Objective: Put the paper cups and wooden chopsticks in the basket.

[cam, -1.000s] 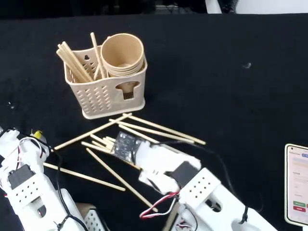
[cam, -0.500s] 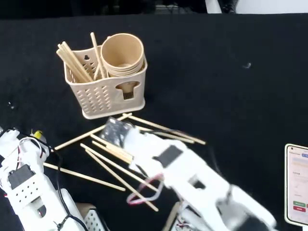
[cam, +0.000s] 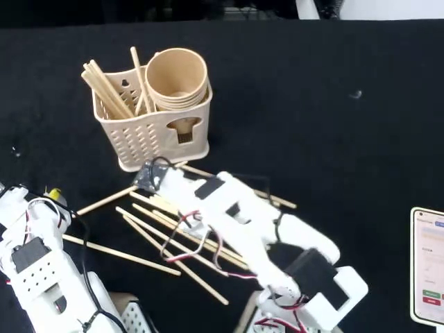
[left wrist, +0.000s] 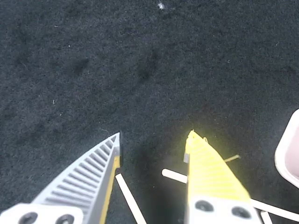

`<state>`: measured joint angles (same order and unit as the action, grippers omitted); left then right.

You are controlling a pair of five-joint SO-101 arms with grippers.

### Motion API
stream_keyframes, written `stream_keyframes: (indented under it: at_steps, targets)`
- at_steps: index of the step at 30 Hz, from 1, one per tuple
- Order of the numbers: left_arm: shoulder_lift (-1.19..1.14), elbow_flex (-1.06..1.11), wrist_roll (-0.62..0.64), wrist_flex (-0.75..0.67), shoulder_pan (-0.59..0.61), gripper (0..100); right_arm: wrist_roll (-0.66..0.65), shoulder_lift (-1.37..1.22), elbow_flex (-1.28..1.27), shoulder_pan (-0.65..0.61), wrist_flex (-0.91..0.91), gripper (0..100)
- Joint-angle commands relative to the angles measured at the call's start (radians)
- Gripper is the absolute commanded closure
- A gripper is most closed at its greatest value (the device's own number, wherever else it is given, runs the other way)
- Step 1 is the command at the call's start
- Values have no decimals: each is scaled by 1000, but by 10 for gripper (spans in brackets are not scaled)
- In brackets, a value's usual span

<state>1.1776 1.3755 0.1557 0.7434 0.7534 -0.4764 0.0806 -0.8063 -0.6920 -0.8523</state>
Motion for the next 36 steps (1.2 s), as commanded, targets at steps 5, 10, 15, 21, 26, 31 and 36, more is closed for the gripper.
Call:
stream_keyframes:
  at_steps: [5,10,15,21,26,31,36]
  targets:
    - [5,-8,6,-15,8,773,-20,128,33,20,-55,988]
    - [5,-8,6,-15,8,773,-20,217,38,21,-115,988]
    - [5,-8,6,-15,8,773,-20,318,38,21,-164,988]
    - [5,-8,6,-15,8,773,-18,412,12,18,-155,988]
    - [6,-4,6,-17,8,773,-28,394,-117,63,-157,954]
    - [6,-2,6,-17,4,773,-29,398,-143,120,-157,778]
    - [6,-1,6,-17,7,773,-48,440,-84,279,-144,808]
